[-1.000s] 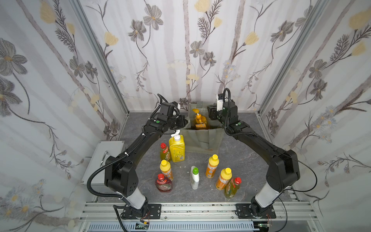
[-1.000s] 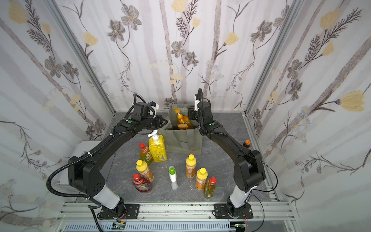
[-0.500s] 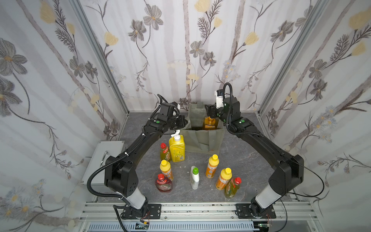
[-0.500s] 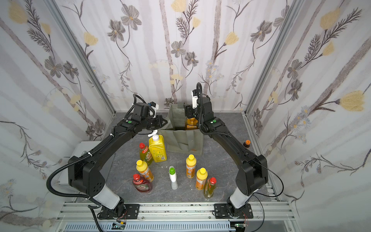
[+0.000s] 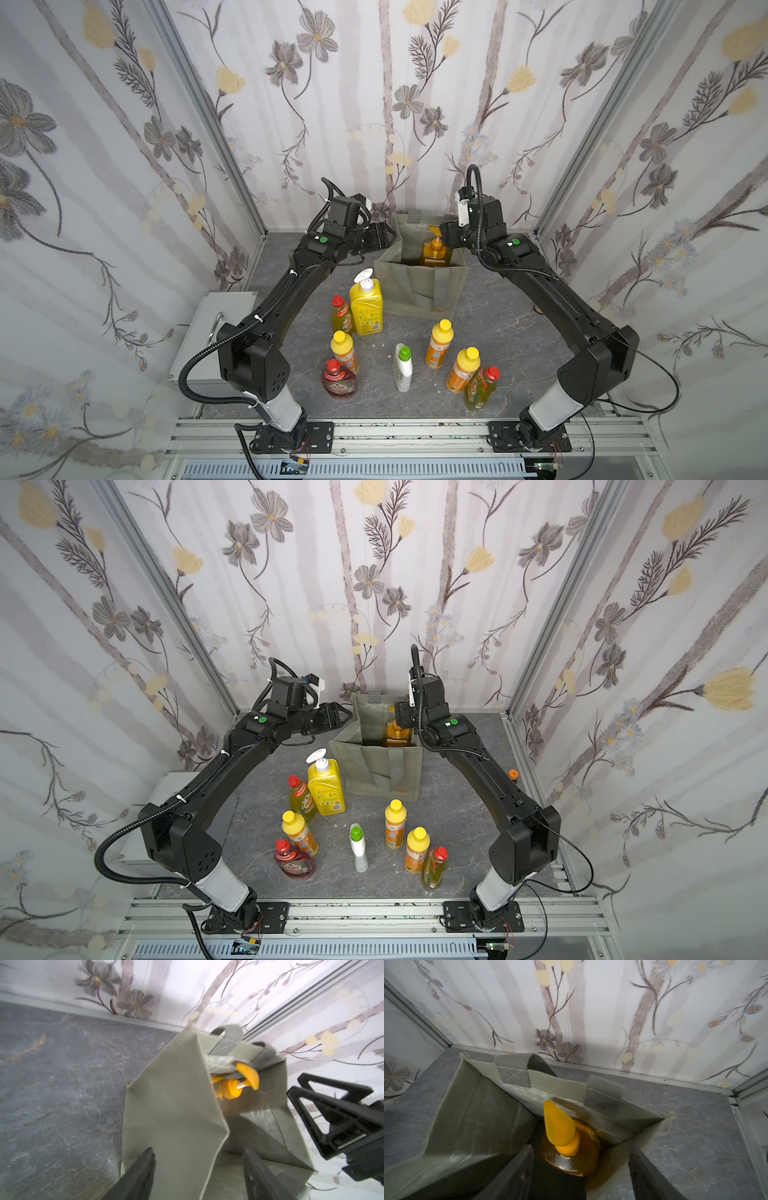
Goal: Pack dish soap into the shopping bag
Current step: Adjust the shopping bag at the center of the board.
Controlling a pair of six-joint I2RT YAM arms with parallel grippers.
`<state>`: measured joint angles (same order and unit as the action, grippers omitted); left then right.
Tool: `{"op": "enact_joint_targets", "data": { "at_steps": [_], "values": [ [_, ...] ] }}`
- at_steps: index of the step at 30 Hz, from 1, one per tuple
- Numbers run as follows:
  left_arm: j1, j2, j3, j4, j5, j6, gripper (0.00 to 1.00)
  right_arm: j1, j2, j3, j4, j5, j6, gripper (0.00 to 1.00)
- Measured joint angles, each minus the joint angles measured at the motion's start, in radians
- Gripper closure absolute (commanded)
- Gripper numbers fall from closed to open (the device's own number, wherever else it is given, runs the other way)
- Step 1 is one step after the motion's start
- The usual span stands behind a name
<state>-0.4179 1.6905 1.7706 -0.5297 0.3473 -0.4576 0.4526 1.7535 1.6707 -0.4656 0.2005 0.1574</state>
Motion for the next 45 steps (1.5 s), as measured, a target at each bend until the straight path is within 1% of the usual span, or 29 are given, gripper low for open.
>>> {"op": "enact_joint_targets", "data": {
  "at_steps": [2,4,7,9,13,15,16,18,19,20,23,26,29,32,39,42,45],
  "values": [
    [-0.002,0.031,0.096,-0.041,-0.006,0.015,0.26,-0.027,-0.040,0.009,-0.027,-0.005,0.016,0.22],
    [-0.004,0.069,0.192,-0.095,-0.014,0.037,0.21,-0.046,-0.057,0.029,-0.056,-0.024,0.036,0.21],
    [-0.014,0.137,0.318,-0.177,-0.040,0.068,0.20,-0.053,-0.049,0.054,-0.116,-0.074,0.050,0.20],
    [-0.027,0.178,0.359,-0.224,-0.053,0.096,0.20,-0.055,-0.032,0.066,-0.147,-0.108,0.060,0.19],
    [-0.054,0.230,0.349,-0.298,-0.103,0.125,0.25,-0.054,0.018,0.070,-0.190,-0.147,0.078,0.19],
    [-0.066,0.243,0.333,-0.313,-0.126,0.141,0.31,-0.051,0.043,0.071,-0.202,-0.158,0.084,0.21],
    [-0.069,0.249,0.329,-0.312,-0.137,0.141,0.36,-0.048,0.056,0.072,-0.209,-0.158,0.085,0.26],
    [-0.075,0.259,0.328,-0.311,-0.154,0.149,0.49,-0.044,0.079,0.081,-0.225,-0.157,0.085,0.36],
    [-0.077,0.263,0.328,-0.311,-0.167,0.153,0.60,-0.043,0.091,0.088,-0.232,-0.157,0.086,0.42],
    [-0.077,0.264,0.328,-0.311,-0.179,0.157,0.68,-0.042,0.103,0.097,-0.241,-0.156,0.087,0.50],
    [-0.074,0.262,0.325,-0.310,-0.233,0.171,0.88,-0.041,0.124,0.118,-0.267,-0.147,0.092,0.69],
    [-0.061,0.253,0.315,-0.311,-0.272,0.174,1.00,-0.042,0.131,0.136,-0.286,-0.139,0.092,0.86],
    [-0.046,0.235,0.296,-0.312,-0.302,0.177,1.00,-0.041,0.145,0.175,-0.292,-0.135,0.090,0.94],
    [-0.038,0.209,0.272,-0.314,-0.322,0.175,1.00,-0.041,0.162,0.220,-0.308,-0.134,0.077,0.96],
    [-0.021,0.147,0.215,-0.314,-0.336,0.163,1.00,-0.053,0.188,0.272,-0.322,-0.134,0.045,0.97],
    [-0.022,0.134,0.209,-0.314,-0.317,0.160,1.00,-0.061,0.191,0.270,-0.322,-0.127,0.038,0.97],
    [-0.022,0.132,0.210,-0.313,-0.294,0.153,1.00,-0.062,0.178,0.229,-0.310,-0.120,0.032,0.96]
  ]
}}
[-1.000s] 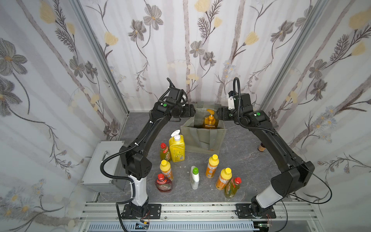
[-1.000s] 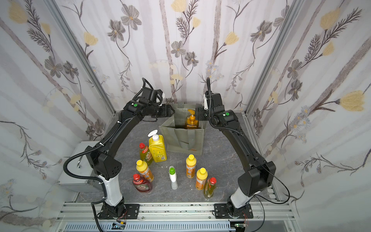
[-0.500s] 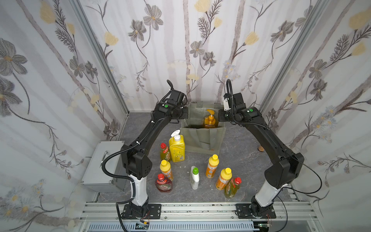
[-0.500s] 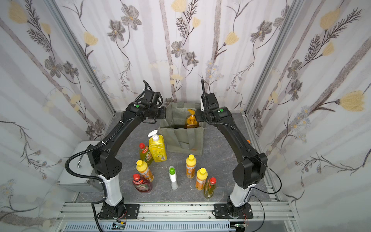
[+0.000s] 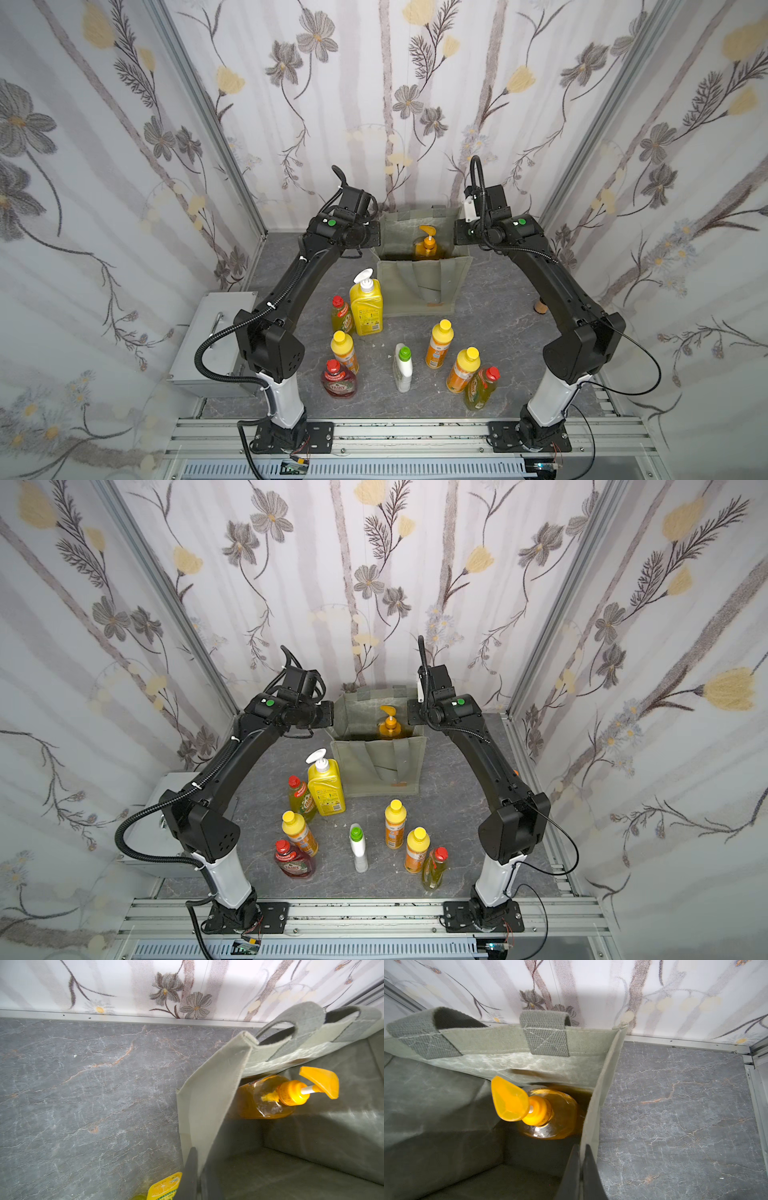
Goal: Pack dish soap into the shopping bag
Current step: Adjust the shopping bag at the center of the board.
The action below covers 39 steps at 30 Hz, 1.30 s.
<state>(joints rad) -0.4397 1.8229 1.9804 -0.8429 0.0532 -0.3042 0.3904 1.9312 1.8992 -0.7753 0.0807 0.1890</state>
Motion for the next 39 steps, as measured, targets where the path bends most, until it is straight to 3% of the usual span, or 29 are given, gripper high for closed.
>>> {"op": "enact_joint_targets", "data": {
  "at_steps": [2,4,6,10,16,26,35,39],
  "values": [
    [-0.004,0.001,0.000,0.000,0.013,-0.004,0.99,0.000,-0.023,-0.047,0.010,0.002,0.000,0.90],
    [-0.005,0.005,0.001,0.001,0.023,-0.007,0.96,0.000,-0.051,-0.091,0.021,0.003,0.000,0.76],
    [-0.005,0.011,0.002,0.005,0.026,-0.010,0.88,0.000,-0.080,-0.125,0.023,0.001,-0.002,0.68],
    [-0.009,0.012,-0.031,0.040,0.028,-0.013,0.77,0.005,-0.156,-0.138,0.019,-0.001,-0.007,0.63],
    [-0.006,-0.044,-0.115,0.109,0.008,-0.010,0.75,0.066,-0.238,-0.048,0.042,-0.037,-0.053,0.54],
    [0.000,-0.080,-0.187,0.192,0.008,-0.010,0.75,0.148,-0.032,0.099,0.053,-0.050,-0.077,0.44],
    [0.000,-0.068,-0.196,0.214,0.029,-0.010,0.81,0.140,0.103,0.156,0.053,0.016,-0.077,0.32],
    [0.000,-0.068,-0.201,0.218,0.030,-0.010,0.84,0.128,0.138,0.158,0.054,0.026,-0.077,0.33]
  ]
}}
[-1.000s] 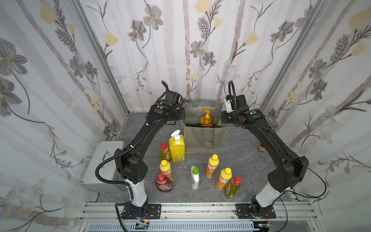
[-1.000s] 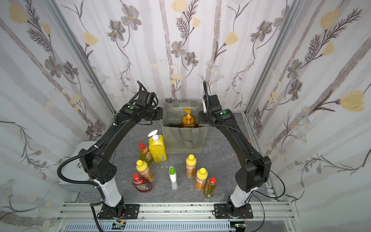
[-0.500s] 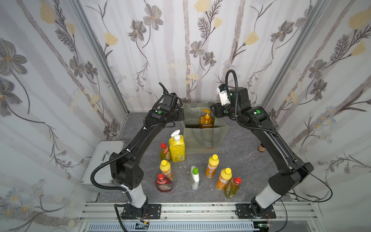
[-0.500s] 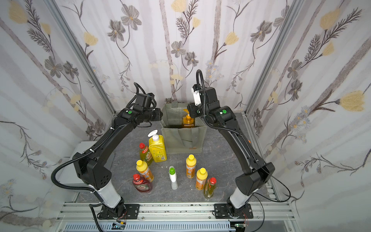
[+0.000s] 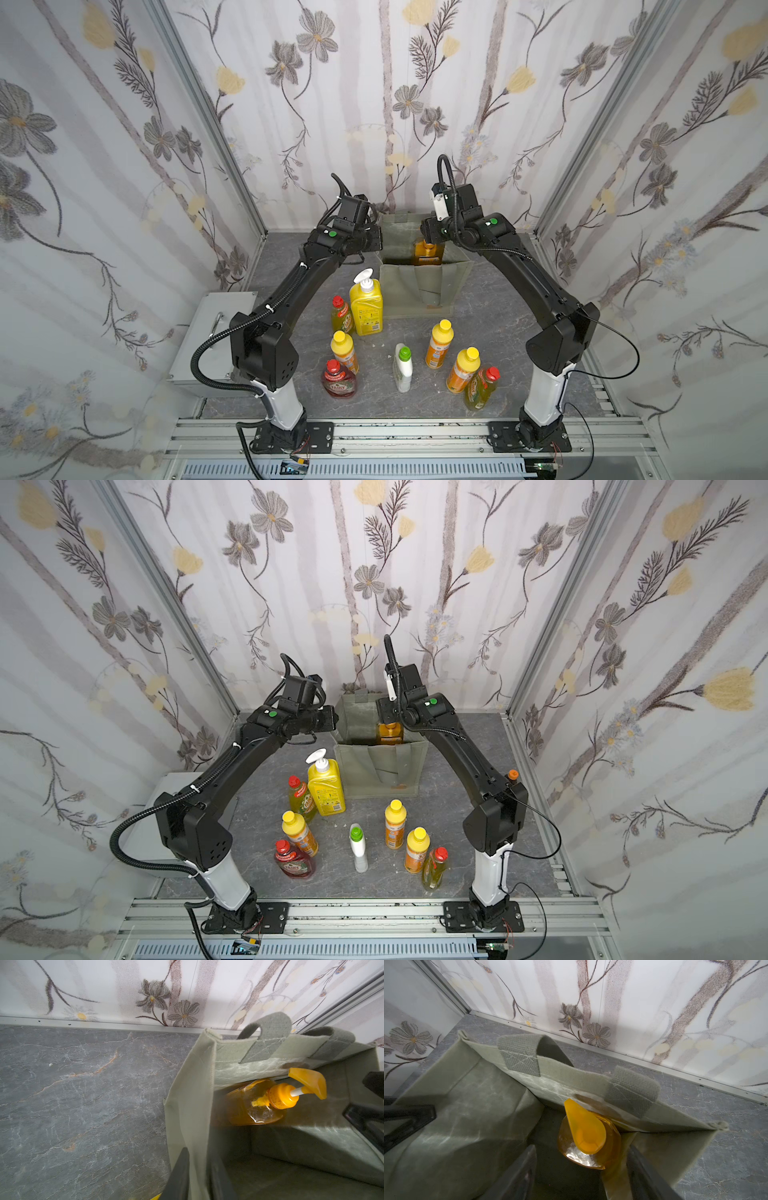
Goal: Pack dish soap into the shopping bag
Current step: Adjust the shopping bag at the center of the board, then adjust the bottle of dish soap in the shopping bag.
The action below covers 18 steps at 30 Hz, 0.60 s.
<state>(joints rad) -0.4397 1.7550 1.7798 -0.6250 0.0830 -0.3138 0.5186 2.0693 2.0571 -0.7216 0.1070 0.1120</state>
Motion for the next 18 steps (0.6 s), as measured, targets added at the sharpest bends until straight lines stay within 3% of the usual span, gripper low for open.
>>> {"op": "enact_joint_targets", "data": {
  "at_steps": [6,13,18],
  "values": [
    [0.000,0.002,-0.008,0.008,0.011,0.000,0.89,-0.009,0.037,0.002,0.038,0.000,0.000,0.45],
    [0.000,0.011,-0.013,0.019,0.011,0.000,0.91,-0.009,0.074,0.003,0.066,-0.009,-0.001,0.41],
    [0.000,0.011,-0.020,0.026,0.009,0.001,0.93,-0.009,0.078,0.003,0.066,-0.013,-0.003,0.58]
  ]
}}
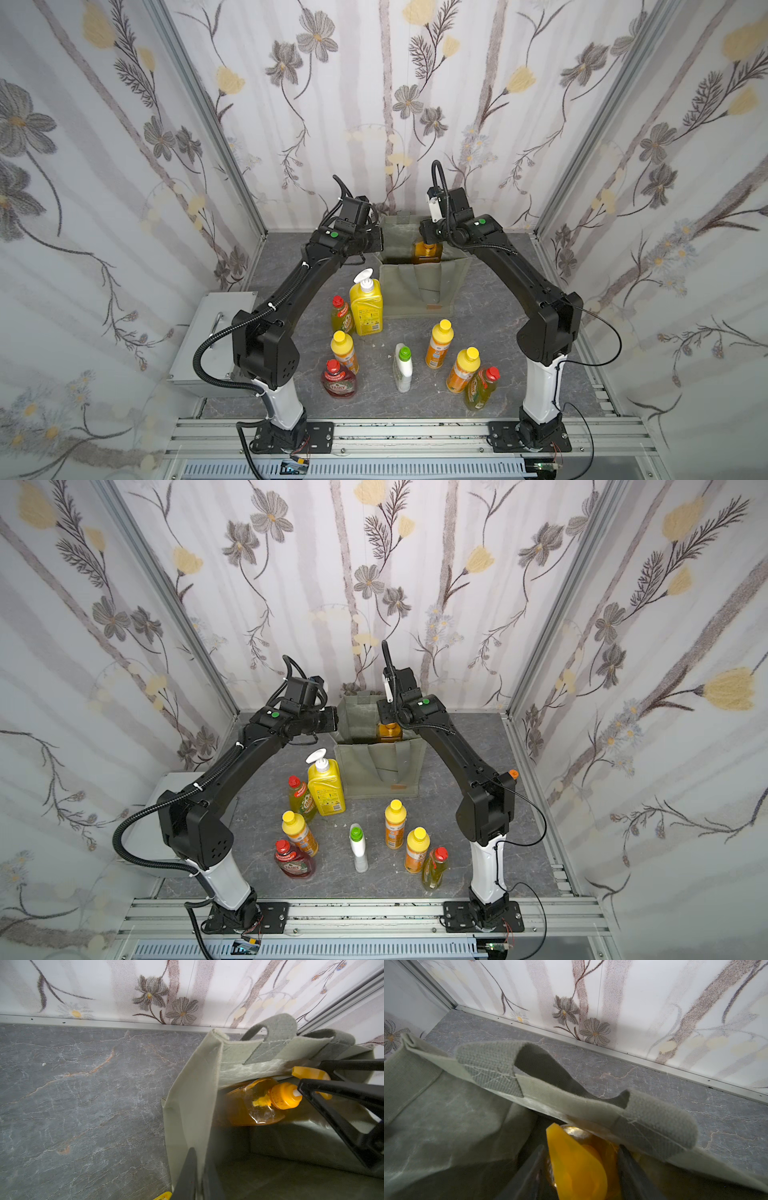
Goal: Pack dish soap into the shopping bag
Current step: Adjust the bottle of dish soap in the shopping bag.
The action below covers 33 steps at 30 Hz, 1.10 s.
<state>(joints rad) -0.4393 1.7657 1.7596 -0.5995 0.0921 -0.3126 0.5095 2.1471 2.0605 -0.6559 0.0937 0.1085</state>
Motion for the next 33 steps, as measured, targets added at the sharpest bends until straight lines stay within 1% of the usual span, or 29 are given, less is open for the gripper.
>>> {"op": "enact_joint_targets", "data": {
  "at_steps": [4,8,16,22,29,33],
  "values": [
    [0.000,-0.007,-0.008,0.001,-0.005,0.002,0.95,0.000,-0.001,0.000,-0.003,-0.007,0.000,0.72],
    [0.001,-0.009,-0.012,0.001,-0.006,0.003,0.96,0.001,-0.011,-0.006,-0.016,-0.010,0.000,0.78],
    [0.004,-0.018,-0.023,0.000,-0.010,0.003,0.97,-0.004,-0.032,-0.013,-0.053,0.013,-0.019,0.80],
    [0.010,-0.019,-0.026,0.000,-0.009,0.003,0.99,-0.027,-0.044,-0.011,-0.079,0.020,-0.043,0.81],
    [0.011,-0.019,-0.026,0.000,-0.006,0.003,1.00,-0.043,-0.045,0.014,-0.108,0.045,-0.072,0.81],
    [0.011,-0.019,-0.026,0.000,-0.005,0.003,1.00,-0.050,-0.045,0.017,-0.116,0.056,-0.085,0.78]
  ]
}}
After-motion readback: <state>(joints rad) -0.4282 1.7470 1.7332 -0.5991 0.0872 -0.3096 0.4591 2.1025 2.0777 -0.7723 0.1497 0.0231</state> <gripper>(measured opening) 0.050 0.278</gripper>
